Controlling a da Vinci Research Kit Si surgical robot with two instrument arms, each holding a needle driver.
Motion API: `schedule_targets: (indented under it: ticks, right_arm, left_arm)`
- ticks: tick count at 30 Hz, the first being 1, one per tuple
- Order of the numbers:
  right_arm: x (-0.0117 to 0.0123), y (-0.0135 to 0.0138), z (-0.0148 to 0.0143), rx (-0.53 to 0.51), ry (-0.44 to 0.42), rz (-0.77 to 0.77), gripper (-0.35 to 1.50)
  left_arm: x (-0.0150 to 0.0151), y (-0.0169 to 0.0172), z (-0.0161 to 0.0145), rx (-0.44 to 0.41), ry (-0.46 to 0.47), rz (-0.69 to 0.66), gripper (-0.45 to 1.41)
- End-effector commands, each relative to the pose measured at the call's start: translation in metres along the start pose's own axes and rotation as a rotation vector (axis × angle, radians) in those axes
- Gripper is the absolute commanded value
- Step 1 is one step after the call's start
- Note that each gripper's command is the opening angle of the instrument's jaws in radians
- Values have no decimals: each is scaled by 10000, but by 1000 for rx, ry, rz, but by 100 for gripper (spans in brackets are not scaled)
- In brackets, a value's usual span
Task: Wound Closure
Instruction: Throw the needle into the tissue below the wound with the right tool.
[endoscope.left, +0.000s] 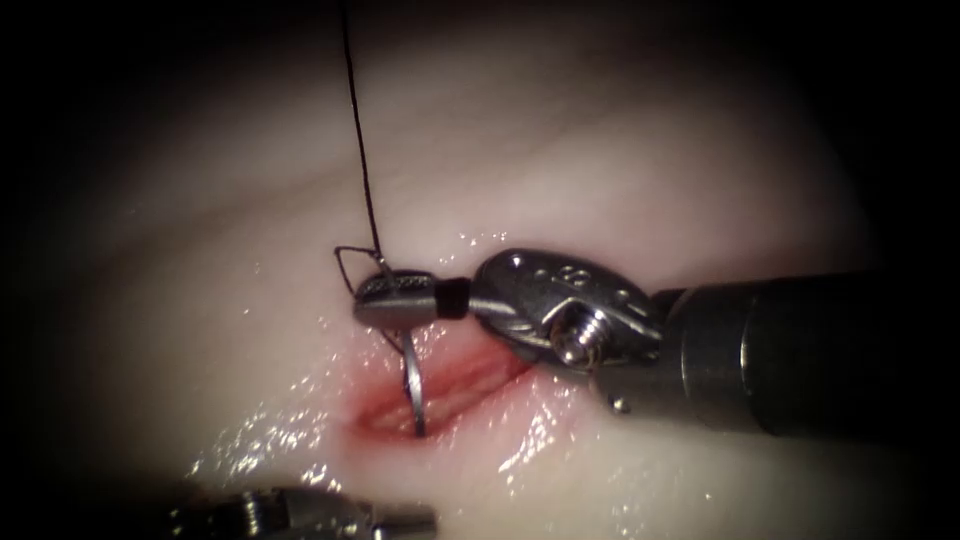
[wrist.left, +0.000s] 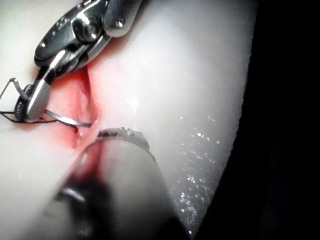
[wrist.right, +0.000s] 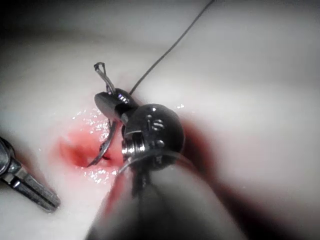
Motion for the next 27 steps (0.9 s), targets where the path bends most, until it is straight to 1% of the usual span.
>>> schedule_targets:
  ticks: [1,8,17,22,27]
  right_arm:
    - [-5,0,6,6,-1,7,-35]
    - [-14,-9,9,30,-9,34,-35]
    - [-19,-14,14,52,-21,72,-35]
    - [-22,-17,9,58,-28,100,-35]
    - [-29,-20,8,59,-36,180,-35]
  left_arm:
    - [-1,2,8,-3,1,2,-30]
    - [-7,2,5,-4,4,1,-33]
    - [-10,2,3,-8,3,5,-35]
    - [-10,1,3,-9,0,5,-37]
    - [-9,0,4,-9,0,5,-37]
